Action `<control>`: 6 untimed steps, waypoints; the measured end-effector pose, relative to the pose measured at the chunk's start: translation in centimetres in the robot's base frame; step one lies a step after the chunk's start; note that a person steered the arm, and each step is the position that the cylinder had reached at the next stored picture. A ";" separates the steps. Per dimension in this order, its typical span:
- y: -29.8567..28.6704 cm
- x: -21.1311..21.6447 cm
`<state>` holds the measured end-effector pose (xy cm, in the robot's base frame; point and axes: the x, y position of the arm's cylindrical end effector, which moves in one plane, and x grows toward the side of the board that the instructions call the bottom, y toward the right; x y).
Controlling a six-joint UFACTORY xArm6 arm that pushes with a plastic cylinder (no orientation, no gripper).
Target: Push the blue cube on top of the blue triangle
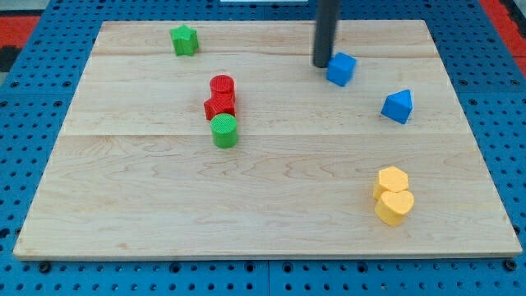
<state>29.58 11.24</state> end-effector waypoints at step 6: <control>3.0 -1.2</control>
